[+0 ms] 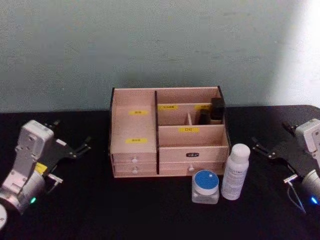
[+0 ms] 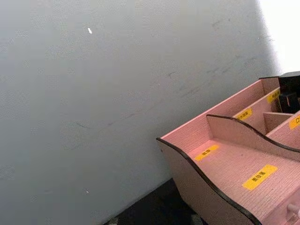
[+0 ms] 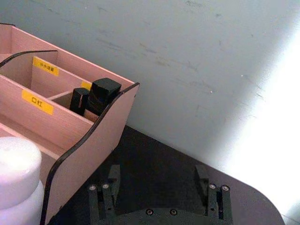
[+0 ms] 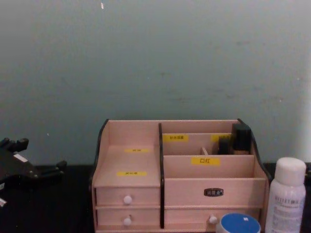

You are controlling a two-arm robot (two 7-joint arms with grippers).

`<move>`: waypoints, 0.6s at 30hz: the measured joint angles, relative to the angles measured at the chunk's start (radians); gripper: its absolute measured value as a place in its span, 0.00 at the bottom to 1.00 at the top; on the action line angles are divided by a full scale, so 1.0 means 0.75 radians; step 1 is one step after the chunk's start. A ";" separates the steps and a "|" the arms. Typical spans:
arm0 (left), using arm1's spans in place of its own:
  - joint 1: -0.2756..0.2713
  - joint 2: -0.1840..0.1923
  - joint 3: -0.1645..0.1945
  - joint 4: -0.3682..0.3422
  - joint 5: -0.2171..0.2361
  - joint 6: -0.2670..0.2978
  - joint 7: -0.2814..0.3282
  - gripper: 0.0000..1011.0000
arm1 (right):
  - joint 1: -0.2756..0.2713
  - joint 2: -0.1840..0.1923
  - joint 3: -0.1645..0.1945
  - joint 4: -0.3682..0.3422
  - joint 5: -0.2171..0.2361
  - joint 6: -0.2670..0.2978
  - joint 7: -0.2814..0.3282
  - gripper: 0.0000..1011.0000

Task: Pick up the facial cleanser and watermelon frost from the table and place them into the tiered storage box.

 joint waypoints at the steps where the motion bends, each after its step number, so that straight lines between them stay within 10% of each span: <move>1: 0.000 0.000 0.000 0.000 0.000 0.000 0.000 0.99 | 0.000 0.000 0.000 0.000 0.000 0.000 0.000 0.99; 18: 0.000 0.000 0.000 0.000 0.000 0.000 0.000 0.99 | -0.079 0.017 0.073 -0.065 0.056 0.035 0.065 0.99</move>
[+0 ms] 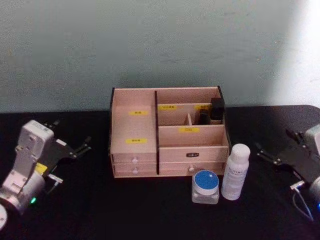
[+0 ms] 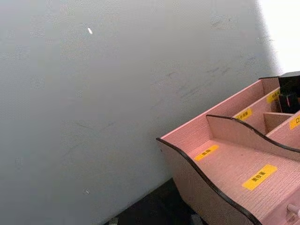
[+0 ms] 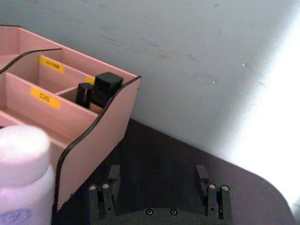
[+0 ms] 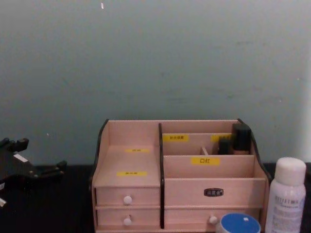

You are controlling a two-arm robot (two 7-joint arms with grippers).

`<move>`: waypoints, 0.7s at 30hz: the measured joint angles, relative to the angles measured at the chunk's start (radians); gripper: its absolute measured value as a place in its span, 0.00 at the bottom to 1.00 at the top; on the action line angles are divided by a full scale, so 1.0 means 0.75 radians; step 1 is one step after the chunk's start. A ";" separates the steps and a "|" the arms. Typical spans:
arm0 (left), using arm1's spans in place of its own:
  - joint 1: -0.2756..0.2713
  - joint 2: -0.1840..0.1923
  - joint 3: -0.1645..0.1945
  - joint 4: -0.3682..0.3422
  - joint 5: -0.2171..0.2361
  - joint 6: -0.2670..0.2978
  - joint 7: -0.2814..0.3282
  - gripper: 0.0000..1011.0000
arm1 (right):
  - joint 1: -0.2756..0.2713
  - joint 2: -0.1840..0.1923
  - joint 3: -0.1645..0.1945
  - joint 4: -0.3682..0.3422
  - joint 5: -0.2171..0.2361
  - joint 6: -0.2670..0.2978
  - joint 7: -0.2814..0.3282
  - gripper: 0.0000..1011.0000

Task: Pick up the facial cleanser and watermelon frost from the table and place them into the tiered storage box.

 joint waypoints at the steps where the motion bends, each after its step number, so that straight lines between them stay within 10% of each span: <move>1: 0.000 0.000 0.000 0.000 0.000 0.000 0.000 0.99 | -0.017 0.010 0.010 -0.015 0.012 0.006 0.015 0.99; 21: 0.000 0.000 0.000 0.000 0.000 0.000 0.000 0.99 | -0.283 0.195 0.172 -0.294 0.277 0.107 0.345 0.99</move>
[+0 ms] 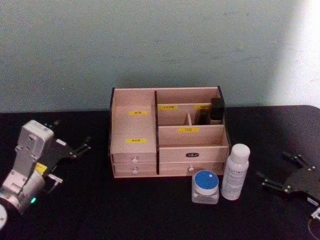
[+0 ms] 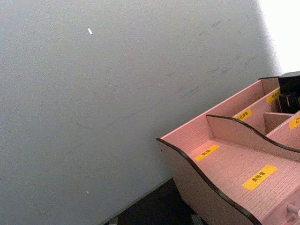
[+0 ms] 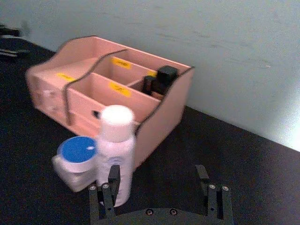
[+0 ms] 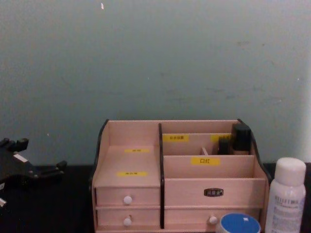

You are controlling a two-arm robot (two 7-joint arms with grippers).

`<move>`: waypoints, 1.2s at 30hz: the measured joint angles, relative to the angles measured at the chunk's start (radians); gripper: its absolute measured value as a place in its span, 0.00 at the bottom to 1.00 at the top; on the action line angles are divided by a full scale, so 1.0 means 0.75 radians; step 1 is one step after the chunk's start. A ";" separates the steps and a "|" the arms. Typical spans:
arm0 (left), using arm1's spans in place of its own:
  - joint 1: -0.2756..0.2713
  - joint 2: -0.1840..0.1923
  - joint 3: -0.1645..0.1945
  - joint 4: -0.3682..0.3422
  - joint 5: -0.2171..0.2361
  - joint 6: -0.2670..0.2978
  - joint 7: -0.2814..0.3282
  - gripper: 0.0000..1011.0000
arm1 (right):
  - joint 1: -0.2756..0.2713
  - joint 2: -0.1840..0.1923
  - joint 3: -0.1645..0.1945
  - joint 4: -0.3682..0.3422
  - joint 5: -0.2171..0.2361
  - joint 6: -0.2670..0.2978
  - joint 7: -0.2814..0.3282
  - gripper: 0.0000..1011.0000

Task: Pick up the facial cleanser and watermelon frost from the table and place them into the tiered storage box.

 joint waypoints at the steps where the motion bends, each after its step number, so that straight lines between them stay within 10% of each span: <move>1: 0.000 0.000 0.000 0.000 0.000 0.000 0.000 0.99 | -0.008 0.008 0.004 -0.009 0.004 0.000 0.014 0.99; 11: 0.000 0.000 0.000 0.000 0.000 0.000 0.000 0.99 | -0.047 0.040 0.013 -0.057 0.036 0.026 0.158 0.99; 36: 0.000 0.000 0.000 0.000 0.000 0.000 0.000 0.99 | 0.142 -0.175 -0.054 0.131 -0.062 0.068 0.230 0.99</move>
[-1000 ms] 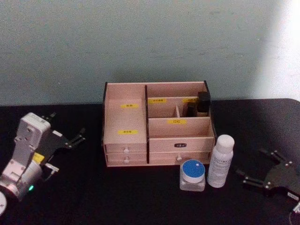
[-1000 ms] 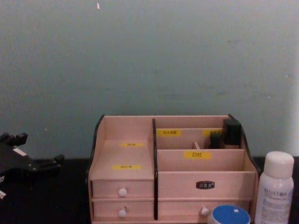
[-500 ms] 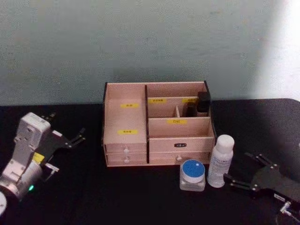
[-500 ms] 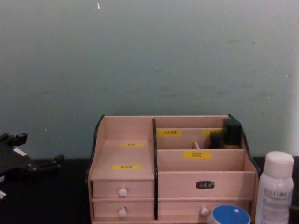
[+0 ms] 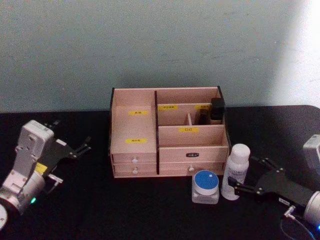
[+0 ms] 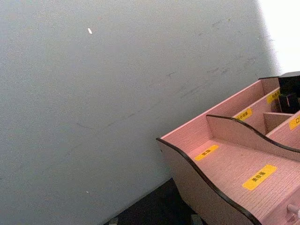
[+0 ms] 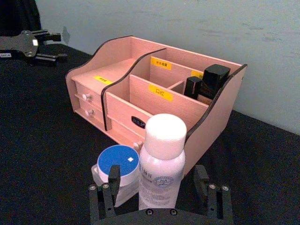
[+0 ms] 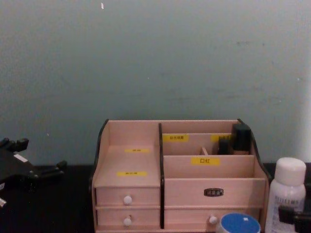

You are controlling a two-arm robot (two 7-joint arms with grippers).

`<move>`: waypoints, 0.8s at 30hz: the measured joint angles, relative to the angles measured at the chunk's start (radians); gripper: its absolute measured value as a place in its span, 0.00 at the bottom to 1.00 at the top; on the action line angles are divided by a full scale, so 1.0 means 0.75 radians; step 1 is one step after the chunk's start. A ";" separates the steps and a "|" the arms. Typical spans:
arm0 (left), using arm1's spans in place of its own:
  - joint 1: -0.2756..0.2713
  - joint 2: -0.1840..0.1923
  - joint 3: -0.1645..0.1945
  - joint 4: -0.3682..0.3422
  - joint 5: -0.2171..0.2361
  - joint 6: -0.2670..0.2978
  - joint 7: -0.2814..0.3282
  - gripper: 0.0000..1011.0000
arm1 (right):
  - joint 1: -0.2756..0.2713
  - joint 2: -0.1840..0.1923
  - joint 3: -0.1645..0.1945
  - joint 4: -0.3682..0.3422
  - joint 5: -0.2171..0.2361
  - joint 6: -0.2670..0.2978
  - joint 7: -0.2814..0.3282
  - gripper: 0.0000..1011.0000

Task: Pick up the facial cleanser and watermelon frost from the table and place them into the tiered storage box.

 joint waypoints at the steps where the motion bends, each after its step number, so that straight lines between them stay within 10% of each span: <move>1: 0.000 0.000 0.000 0.000 0.000 0.000 0.000 0.99 | 0.005 -0.005 0.000 0.005 -0.003 0.001 0.002 0.99; 24: 0.000 0.000 0.000 0.000 0.000 0.000 0.000 0.99 | 0.077 -0.071 -0.017 0.075 -0.049 0.000 0.038 0.99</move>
